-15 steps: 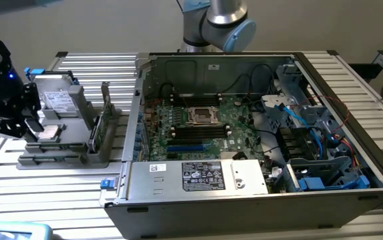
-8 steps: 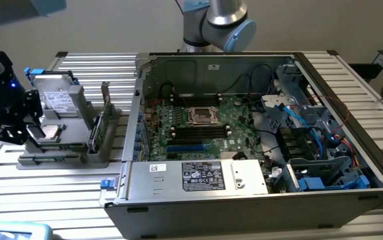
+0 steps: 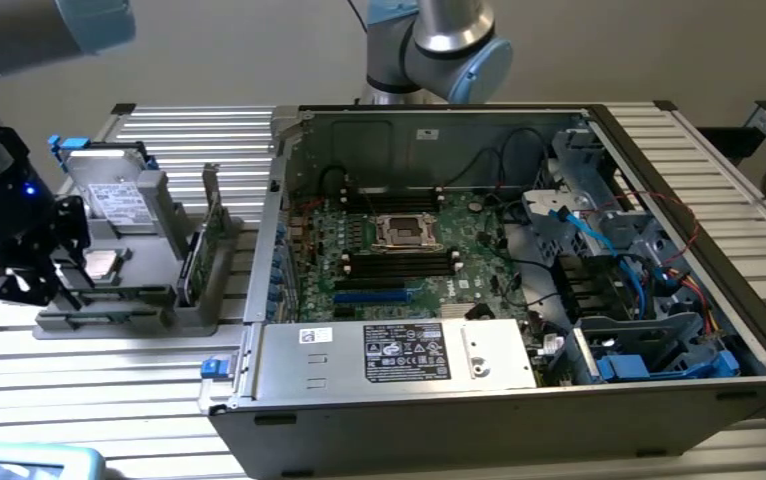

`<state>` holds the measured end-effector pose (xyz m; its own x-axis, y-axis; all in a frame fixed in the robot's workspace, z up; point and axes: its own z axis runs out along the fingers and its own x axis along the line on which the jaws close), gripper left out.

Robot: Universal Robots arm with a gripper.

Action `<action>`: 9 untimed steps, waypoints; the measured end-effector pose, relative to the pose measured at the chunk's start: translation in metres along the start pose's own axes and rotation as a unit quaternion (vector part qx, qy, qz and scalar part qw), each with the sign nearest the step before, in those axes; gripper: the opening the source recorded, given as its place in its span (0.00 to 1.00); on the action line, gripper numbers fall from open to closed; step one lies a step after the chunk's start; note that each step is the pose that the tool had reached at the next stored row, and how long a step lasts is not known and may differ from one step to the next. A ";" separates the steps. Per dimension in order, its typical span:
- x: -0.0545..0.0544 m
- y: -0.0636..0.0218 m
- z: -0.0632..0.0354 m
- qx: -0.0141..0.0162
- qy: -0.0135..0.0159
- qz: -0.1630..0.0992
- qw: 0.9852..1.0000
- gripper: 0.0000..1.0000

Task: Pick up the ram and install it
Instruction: 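Pick up the ram and move it above insertion slot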

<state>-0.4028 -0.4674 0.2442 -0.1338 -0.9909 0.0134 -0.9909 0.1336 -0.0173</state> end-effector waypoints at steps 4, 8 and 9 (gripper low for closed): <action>0.000 -0.0011 0.0072 0.000 0.000 0.007 1.000 0.36; 0.000 -0.0032 0.0146 0.000 -0.001 0.010 1.000 0.36; 0.000 -0.0037 0.0164 0.000 -0.002 0.011 1.000 0.36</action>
<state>-0.3990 -0.4681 0.2279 -0.1550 -0.9879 0.0098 -0.9878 0.1548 -0.0170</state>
